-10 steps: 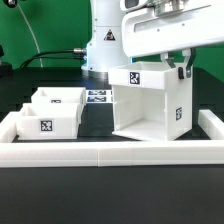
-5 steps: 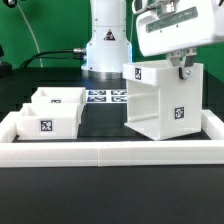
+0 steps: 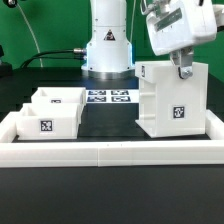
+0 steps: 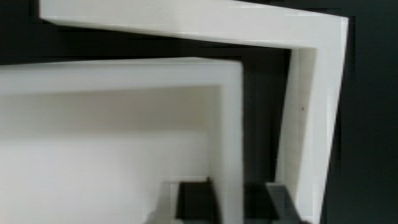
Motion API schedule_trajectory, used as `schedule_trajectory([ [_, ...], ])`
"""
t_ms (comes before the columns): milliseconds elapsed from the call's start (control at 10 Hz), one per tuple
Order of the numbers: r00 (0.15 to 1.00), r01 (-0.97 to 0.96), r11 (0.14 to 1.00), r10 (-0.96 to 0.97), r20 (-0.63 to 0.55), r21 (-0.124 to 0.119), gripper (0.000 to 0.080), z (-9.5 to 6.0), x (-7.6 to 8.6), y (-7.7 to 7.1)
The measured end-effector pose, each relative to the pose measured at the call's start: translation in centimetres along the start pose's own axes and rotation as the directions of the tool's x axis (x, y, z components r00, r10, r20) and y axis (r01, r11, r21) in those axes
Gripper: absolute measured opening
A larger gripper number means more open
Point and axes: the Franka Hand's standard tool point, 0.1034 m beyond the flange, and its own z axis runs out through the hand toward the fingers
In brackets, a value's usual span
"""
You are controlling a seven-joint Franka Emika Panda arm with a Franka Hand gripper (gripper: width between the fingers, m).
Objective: Assemble drawer
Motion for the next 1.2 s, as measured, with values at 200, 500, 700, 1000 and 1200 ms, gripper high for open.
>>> schedule_trajectory([
  [200, 1.000, -0.004, 1.000, 0.004, 0.006, -0.011, 0.0048, 0.5, 0.1, -0.5],
  [500, 1.000, 0.001, 1.000, -0.001, 0.028, -0.010, 0.0048, 1.4, -0.4, -3.6],
  [700, 0.999, -0.003, 1.000, 0.003, 0.034, -0.005, 0.0049, 1.9, -0.4, -5.2],
  [1000, 0.999, -0.032, 0.999, 0.032, 0.043, -0.018, 0.0051, 2.4, -0.2, -6.4],
  [1200, 0.998, -0.051, 0.998, 0.052, 0.044, -0.020, 0.0052, 2.5, -0.1, -6.8],
])
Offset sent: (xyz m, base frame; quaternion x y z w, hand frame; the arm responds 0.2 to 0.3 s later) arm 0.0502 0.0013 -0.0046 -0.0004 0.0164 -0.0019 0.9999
